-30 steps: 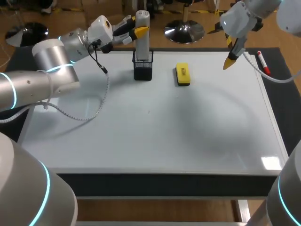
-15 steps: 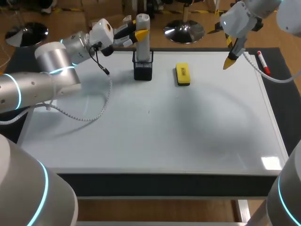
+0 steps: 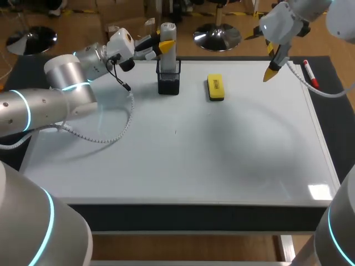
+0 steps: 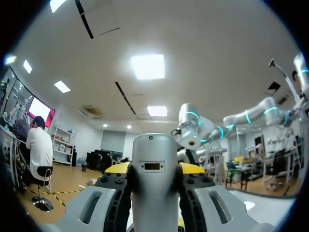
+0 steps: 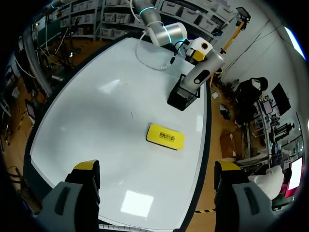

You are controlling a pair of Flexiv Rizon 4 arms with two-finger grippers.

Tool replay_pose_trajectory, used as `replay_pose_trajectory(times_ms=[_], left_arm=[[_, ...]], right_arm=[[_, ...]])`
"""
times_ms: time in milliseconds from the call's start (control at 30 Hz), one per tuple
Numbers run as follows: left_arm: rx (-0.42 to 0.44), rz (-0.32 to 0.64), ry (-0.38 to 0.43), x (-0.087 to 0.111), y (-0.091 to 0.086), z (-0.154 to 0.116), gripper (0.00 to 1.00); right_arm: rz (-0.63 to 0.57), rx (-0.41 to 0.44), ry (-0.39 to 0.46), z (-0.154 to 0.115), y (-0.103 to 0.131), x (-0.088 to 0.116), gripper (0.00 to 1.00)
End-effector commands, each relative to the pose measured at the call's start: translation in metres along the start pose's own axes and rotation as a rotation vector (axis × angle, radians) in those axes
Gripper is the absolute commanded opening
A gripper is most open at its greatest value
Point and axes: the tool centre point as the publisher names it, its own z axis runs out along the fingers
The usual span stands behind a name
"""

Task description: Pick up the inspection probe, press it on each red-marked spot on the whiteboard one by one, put down the probe, pick up the eraser, and wipe off all the red marks.

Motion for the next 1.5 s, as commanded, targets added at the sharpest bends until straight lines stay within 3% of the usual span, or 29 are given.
replay_pose_trajectory(times_ms=[33,733,767,800,833,900,933,1233,1500], left_arm=[[0.014,-0.013,0.014,-0.005,0.008,-0.003,0.0],[-0.004,-0.06,0.006,-0.01,0.029,-0.009,0.0],[-0.009,-0.061,0.005,-0.01,0.029,-0.01,0.09],[-0.01,-0.062,0.005,-0.01,0.029,-0.01,0.25],[-0.013,-0.06,0.006,-0.009,0.029,-0.01,0.77],[-0.02,-0.049,0.01,-0.007,0.027,-0.009,0.75],[-0.019,-0.048,0.015,-0.006,0.026,-0.009,1.0],[-0.048,-0.019,0.022,-0.001,0.016,-0.011,1.0],[-0.244,0.06,0.0,0.006,0.004,-0.015,1.0]], right_arm=[[-0.001,0.004,0.004,0.0,0.0,-0.001,1.0],[-0.001,0.004,0.004,0.0,0.0,-0.001,1.0],[-0.001,0.004,0.004,0.0,0.0,-0.001,1.0],[-0.001,0.004,0.004,0.0,0.0,-0.001,1.0],[-0.001,0.004,0.004,0.0,0.0,-0.001,1.0],[-0.001,0.004,0.004,0.0,0.0,-0.001,1.0],[-0.001,0.004,0.004,0.0,0.0,-0.001,1.0],[-0.001,0.004,0.004,0.0,0.0,-0.001,1.0],[-0.001,0.004,0.004,0.0,0.0,-0.001,1.0]])
